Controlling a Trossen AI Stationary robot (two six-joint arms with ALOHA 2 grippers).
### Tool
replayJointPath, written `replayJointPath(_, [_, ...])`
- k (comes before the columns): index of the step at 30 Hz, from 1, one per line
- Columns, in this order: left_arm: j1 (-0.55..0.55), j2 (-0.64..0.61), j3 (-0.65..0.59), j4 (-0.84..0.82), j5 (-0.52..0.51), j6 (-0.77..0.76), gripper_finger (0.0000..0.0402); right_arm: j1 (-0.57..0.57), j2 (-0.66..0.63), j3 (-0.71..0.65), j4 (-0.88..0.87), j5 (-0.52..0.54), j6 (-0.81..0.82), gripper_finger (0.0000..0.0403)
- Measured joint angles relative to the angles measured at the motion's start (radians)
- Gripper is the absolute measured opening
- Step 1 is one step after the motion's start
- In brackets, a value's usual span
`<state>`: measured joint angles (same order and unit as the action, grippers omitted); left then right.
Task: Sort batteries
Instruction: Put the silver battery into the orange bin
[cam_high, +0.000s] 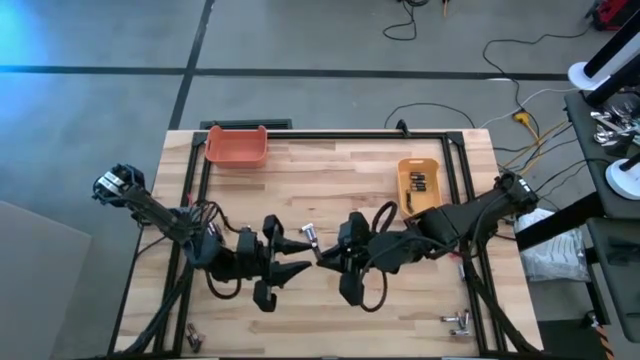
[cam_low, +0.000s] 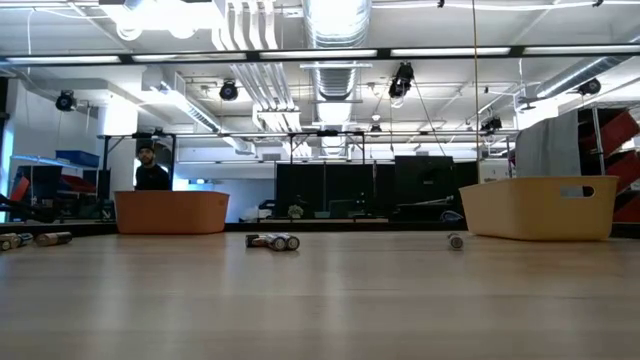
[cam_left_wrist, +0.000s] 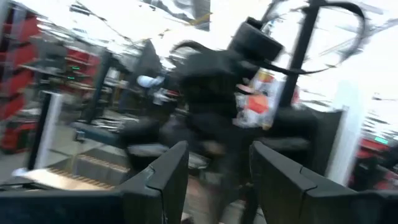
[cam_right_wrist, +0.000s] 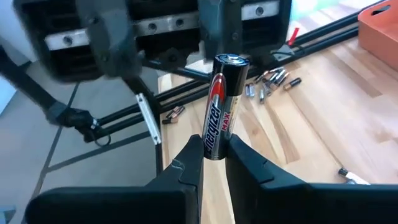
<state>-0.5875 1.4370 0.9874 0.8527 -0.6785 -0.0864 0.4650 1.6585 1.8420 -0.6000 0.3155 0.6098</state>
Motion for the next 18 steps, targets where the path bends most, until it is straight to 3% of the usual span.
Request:
replayJointPath(8, [0.009,-0.007,0.012,-0.040,-0.027,-0.021,0.0156,0.009,0.000,-0.001,0.007,-0.008,0.004,0.0038])
replayJointPath(12, [0.027,-0.004,0.037,-0.149,0.020,-0.121,0.0183,0.007,0.000,-0.001,0.003,-0.004,0.000,0.0038])
replayJointPath(18, [0.027,-0.002,0.087,-0.292,0.034,-0.130,0.0228,0.004,0.000,-0.001,0.016,-0.001,-0.018,0.0038])
